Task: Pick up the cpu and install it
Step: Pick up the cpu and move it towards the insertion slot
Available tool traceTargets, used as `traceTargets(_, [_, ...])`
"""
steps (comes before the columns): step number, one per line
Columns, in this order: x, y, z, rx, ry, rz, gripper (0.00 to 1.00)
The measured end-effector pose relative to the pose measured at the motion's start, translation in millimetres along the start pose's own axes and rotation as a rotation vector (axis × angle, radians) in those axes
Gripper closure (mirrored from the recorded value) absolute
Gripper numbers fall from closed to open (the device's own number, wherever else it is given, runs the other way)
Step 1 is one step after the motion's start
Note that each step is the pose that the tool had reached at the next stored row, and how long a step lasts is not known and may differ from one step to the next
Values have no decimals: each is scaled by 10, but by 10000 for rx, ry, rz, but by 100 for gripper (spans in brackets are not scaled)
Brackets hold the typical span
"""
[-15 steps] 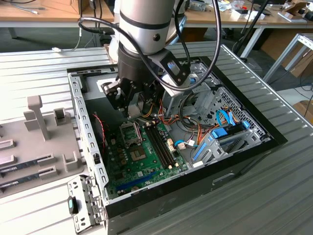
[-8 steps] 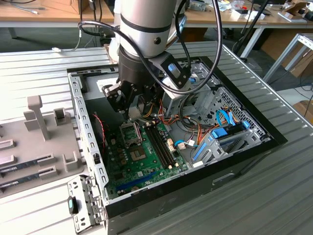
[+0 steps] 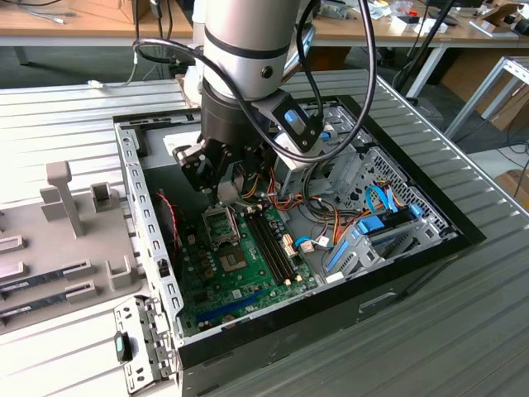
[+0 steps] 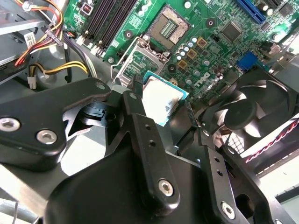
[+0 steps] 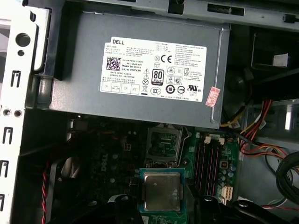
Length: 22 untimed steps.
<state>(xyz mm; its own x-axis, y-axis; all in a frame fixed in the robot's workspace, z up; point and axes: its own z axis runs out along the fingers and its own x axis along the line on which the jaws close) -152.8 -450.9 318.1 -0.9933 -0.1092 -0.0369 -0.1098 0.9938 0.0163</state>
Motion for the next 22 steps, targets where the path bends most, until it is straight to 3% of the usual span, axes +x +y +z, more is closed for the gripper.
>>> traceTargets(22, [-32, -50, 88, 8, 0, 0, 53])
